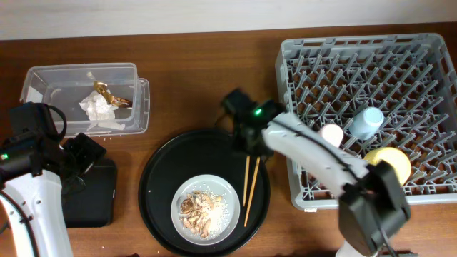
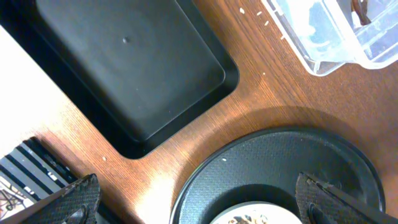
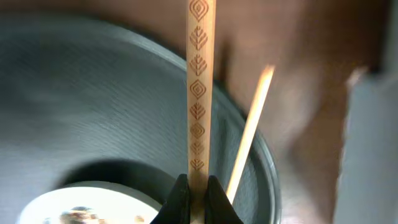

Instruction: Sort waste into correct bins and load items into the dishwasher rack

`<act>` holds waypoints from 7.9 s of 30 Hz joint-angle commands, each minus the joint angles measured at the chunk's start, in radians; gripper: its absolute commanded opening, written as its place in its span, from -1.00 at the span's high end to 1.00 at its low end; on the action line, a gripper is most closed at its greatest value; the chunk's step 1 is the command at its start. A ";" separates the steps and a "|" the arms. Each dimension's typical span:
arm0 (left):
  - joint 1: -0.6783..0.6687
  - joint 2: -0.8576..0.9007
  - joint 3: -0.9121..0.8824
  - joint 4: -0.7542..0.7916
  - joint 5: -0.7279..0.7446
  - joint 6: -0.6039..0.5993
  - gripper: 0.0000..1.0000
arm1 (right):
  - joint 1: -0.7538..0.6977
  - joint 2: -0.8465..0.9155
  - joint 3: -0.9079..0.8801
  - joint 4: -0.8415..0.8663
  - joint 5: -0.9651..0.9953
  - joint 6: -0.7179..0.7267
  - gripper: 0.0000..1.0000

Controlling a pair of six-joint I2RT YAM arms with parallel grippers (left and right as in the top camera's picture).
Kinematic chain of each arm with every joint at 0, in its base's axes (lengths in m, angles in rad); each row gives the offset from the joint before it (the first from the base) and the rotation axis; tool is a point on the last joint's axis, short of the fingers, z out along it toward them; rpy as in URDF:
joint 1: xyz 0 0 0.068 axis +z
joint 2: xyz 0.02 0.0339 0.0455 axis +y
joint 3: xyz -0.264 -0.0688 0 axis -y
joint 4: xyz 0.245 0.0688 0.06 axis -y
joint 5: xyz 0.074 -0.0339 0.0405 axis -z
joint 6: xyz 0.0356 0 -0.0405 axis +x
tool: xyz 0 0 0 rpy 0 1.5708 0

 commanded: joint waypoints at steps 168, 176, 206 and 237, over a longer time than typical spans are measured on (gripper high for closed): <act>0.006 0.000 0.014 0.016 0.007 -0.010 -0.98 | -1.435 -0.492 -0.086 -0.183 -0.137 -0.372 -0.97; -0.032 0.000 0.013 -0.047 0.498 0.175 -0.98 | -1.435 -0.492 -0.086 -0.183 -0.137 -0.372 -0.98; -1.305 0.482 -0.242 0.405 0.000 -0.433 0.08 | -1.435 -0.492 -0.086 -0.183 -0.137 -0.372 -0.97; -1.338 0.554 -0.243 0.465 -0.002 -0.491 0.76 | -1.435 -0.492 -0.086 -0.183 -0.137 -0.372 -0.97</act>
